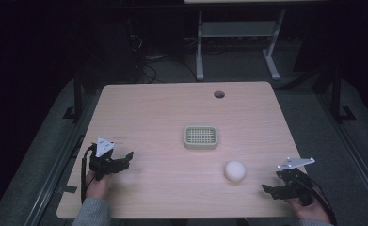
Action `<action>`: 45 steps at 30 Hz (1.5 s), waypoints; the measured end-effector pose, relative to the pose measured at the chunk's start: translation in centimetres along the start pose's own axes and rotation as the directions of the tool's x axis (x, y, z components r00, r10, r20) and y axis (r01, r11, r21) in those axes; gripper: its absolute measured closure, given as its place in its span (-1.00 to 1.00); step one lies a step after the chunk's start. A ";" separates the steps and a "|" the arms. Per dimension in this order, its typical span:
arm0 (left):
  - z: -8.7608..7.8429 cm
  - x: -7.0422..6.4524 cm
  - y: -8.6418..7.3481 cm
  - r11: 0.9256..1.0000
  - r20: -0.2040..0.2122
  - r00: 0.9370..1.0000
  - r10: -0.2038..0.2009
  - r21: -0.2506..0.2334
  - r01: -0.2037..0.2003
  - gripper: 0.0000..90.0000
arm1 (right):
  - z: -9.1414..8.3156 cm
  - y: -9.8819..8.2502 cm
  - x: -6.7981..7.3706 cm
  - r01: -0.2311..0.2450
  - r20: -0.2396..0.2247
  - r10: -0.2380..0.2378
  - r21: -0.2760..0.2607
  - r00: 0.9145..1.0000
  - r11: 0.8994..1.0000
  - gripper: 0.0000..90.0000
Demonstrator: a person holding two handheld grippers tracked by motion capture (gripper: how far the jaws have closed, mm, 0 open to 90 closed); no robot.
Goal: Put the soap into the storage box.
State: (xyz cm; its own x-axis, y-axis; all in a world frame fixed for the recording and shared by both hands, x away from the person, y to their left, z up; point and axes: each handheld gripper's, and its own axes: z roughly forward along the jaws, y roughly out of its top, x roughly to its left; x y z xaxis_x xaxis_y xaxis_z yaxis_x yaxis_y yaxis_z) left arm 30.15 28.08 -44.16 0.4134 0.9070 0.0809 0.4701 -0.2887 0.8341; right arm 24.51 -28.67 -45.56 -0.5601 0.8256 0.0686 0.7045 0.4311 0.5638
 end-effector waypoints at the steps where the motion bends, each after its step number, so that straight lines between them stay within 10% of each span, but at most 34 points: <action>1: 0.0 0.0 0.0 1.000 -0.001 1.000 -0.001 0.002 0.001 -0.67 | 0.1 0.0 0.0 0.000 0.001 0.000 -0.001 1.000 1.000 -0.52; 45: -0.2 0.3 -0.1 1.000 -0.013 1.000 0.003 -0.003 -0.003 -0.67 | -0.7 5.8 2.5 0.164 -0.052 -0.161 0.070 0.986 0.984 -0.55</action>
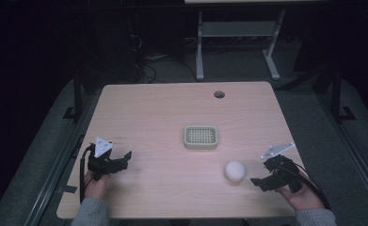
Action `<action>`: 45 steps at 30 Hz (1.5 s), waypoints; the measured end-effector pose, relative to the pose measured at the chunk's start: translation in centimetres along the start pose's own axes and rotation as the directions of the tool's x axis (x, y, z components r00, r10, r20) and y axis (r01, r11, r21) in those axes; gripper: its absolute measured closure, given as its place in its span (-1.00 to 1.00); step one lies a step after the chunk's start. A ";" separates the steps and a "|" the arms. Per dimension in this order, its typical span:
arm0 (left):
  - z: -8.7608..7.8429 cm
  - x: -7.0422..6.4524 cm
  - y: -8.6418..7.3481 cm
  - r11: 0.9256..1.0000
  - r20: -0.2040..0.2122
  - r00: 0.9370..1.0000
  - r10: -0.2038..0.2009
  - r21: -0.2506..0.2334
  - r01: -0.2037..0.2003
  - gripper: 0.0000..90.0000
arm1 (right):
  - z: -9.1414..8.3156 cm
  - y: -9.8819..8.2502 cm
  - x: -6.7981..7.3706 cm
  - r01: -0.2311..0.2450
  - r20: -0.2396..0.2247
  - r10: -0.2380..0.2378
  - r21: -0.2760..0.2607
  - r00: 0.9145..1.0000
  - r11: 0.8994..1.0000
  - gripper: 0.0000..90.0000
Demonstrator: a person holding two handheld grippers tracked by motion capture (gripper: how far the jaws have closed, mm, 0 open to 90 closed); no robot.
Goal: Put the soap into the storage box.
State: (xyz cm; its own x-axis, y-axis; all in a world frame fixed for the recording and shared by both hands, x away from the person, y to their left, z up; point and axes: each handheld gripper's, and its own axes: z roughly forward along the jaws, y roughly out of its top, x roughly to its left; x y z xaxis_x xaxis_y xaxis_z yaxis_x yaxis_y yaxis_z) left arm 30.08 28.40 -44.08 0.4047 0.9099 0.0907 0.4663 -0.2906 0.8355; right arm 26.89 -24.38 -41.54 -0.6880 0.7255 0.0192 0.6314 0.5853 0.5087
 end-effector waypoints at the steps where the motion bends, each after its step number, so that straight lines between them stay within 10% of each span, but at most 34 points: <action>1: 0.0 0.0 0.0 1.000 0.000 1.000 0.001 0.000 -0.001 -0.67 | 0.0 0.2 0.1 -0.001 0.000 0.001 0.004 1.000 1.000 -0.55; 45: -0.1 -0.1 0.1 1.000 -0.006 1.000 0.006 0.002 -0.006 -0.67 | 0.3 4.7 0.9 0.106 -0.050 -0.103 0.074 0.993 0.992 -0.56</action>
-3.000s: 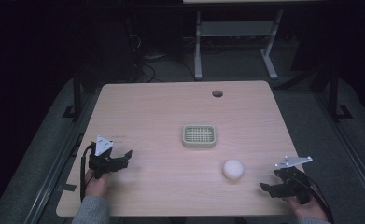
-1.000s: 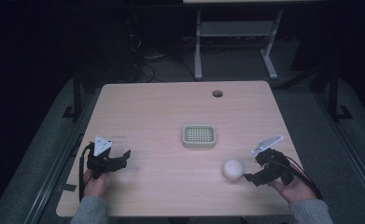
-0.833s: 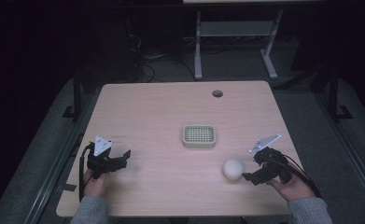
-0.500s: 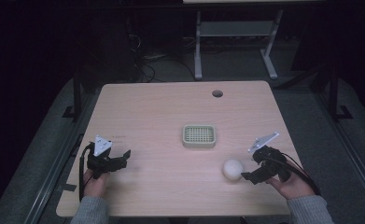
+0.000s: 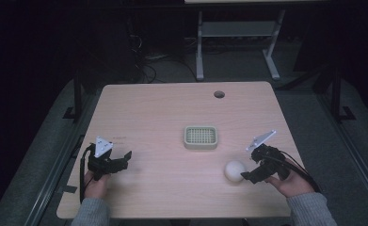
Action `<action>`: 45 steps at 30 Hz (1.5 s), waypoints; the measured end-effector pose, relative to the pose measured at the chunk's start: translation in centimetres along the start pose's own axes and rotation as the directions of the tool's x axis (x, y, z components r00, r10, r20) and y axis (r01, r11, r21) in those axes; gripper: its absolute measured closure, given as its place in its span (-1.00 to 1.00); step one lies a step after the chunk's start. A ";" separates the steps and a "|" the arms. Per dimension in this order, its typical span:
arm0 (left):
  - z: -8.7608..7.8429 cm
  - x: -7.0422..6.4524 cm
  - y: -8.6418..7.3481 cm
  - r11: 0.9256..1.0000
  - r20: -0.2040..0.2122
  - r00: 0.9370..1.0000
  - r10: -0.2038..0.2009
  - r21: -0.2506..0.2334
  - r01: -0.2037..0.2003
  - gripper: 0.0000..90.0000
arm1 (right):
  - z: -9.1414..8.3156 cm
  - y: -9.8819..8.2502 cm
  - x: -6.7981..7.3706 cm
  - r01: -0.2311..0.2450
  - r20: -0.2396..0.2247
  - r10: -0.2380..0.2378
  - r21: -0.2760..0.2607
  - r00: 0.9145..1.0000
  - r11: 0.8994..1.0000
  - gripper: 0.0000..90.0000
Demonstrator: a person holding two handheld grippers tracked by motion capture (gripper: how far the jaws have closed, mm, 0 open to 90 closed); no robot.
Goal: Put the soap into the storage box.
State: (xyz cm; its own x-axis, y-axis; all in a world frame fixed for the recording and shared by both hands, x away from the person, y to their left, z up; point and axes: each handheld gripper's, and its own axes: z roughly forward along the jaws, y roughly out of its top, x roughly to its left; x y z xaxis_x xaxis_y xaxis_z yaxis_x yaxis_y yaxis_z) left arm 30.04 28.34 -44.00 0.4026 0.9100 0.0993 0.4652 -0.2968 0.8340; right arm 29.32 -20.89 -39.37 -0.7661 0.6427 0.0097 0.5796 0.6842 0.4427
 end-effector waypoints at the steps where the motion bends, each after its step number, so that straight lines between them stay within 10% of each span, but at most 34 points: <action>1: 0.0 0.0 0.0 1.000 -0.001 1.000 -0.001 0.000 0.001 -0.67 | 0.0 0.1 0.0 0.004 0.000 -0.004 0.000 1.000 1.000 -0.56; 45: -0.1 0.2 0.0 1.000 -0.007 1.000 -0.008 -0.008 0.007 -0.67 | 3.9 2.9 0.2 0.049 -0.075 -0.041 0.113 0.996 0.992 -0.62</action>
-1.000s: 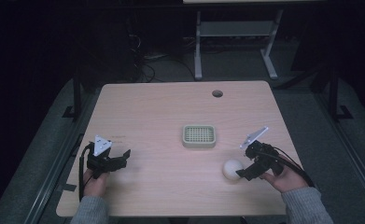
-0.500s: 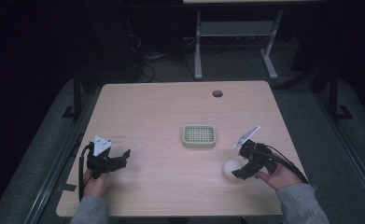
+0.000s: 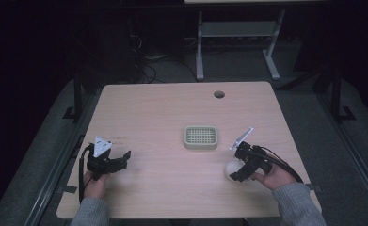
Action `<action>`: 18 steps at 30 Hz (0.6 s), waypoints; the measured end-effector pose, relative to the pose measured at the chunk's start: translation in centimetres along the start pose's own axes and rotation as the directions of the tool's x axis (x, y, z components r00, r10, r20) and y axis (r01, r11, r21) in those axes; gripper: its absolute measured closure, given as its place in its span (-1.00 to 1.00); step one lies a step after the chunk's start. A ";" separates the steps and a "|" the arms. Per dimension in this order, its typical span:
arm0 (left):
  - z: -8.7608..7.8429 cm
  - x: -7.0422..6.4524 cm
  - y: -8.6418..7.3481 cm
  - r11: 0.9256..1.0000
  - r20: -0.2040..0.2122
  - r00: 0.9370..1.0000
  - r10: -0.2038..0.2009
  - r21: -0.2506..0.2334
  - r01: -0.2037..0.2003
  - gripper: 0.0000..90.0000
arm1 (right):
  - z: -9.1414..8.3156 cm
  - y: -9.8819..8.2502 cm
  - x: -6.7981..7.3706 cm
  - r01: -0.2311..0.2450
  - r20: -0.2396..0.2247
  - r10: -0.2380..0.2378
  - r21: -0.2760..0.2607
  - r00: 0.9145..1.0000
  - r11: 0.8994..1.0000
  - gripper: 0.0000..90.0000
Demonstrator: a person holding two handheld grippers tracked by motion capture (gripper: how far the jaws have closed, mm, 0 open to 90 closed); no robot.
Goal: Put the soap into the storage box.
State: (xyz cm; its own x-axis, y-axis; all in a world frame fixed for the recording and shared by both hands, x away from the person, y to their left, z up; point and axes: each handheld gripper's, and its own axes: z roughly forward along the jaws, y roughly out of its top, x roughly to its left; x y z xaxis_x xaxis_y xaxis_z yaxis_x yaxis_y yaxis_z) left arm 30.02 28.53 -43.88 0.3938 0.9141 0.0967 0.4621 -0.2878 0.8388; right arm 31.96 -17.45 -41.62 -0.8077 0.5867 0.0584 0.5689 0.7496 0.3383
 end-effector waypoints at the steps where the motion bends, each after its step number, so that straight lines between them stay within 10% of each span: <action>1: 0.0 0.0 0.0 1.000 0.002 1.000 0.002 -0.001 -0.002 -0.67 | 0.1 0.0 0.0 0.000 -0.005 0.000 0.002 1.000 1.000 -0.62; 18: 0.1 0.1 0.0 1.000 0.000 1.000 -0.001 0.004 0.001 -0.67 | 1.6 0.6 0.2 0.013 0.013 -0.014 0.069 1.000 0.998 -0.63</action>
State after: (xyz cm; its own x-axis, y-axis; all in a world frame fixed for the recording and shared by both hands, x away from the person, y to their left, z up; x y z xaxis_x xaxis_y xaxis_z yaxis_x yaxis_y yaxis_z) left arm 30.08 28.59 -43.95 0.3933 0.9144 0.0958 0.4656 -0.2879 0.8369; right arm 32.45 -16.38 -42.91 -0.8136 0.5800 0.0412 0.5675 0.7766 0.2735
